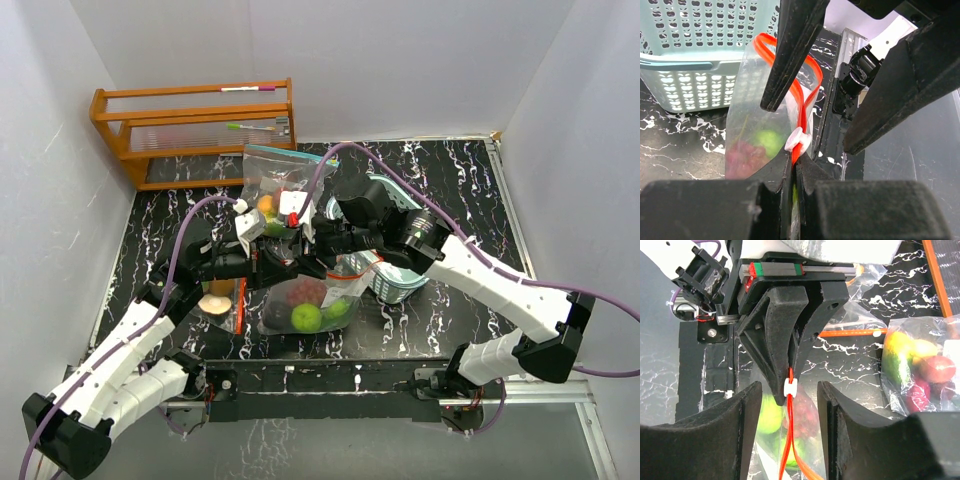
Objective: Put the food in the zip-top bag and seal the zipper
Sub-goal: Zip the zipper food storage bag at the center of the board.
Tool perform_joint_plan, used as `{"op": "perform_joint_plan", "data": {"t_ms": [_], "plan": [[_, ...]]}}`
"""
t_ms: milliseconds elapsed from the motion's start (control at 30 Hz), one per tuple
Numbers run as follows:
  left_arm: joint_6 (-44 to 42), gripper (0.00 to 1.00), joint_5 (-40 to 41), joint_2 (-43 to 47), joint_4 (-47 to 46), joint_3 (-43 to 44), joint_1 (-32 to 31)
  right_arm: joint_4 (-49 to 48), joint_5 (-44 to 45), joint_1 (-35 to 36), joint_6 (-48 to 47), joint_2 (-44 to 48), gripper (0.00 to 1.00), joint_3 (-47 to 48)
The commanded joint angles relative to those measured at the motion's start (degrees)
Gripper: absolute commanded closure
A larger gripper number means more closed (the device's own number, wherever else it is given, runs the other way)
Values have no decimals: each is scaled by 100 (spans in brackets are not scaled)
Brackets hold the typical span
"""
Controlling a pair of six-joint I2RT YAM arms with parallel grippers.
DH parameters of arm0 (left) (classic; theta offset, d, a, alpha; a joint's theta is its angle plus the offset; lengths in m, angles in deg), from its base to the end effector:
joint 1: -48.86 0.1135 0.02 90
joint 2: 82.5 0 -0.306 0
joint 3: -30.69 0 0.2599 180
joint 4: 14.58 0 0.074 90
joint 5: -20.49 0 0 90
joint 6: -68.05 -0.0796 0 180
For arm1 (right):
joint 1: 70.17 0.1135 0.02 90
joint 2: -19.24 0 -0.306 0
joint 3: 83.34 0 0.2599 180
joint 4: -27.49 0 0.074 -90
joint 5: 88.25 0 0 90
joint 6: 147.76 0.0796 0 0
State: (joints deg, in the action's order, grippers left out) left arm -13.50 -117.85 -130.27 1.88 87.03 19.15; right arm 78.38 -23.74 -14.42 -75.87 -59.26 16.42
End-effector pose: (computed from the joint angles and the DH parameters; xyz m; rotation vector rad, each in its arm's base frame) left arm 0.1417 -0.1493 0.3614 0.9607 1.5386 -1.1975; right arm 0.1563 0.2904 0.4355 -1.5039 1.5344 0.8558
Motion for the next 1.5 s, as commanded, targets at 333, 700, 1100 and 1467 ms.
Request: {"op": "perform_joint_plan", "data": {"t_ms": [333,700,1100,1467], "plan": [[-87,100,-204,188,4,245,16,-61,-524,-12,-16,-252,55,323],[-106,100,-207,254,75,290,16,69,-349,-15,-34,-345,79,401],[-343,100,9,413,536,600,17,355,-113,-14,33,-401,92,454],[-659,100,461,584,1121,1070,15,386,87,-15,193,115,92,-90]]}}
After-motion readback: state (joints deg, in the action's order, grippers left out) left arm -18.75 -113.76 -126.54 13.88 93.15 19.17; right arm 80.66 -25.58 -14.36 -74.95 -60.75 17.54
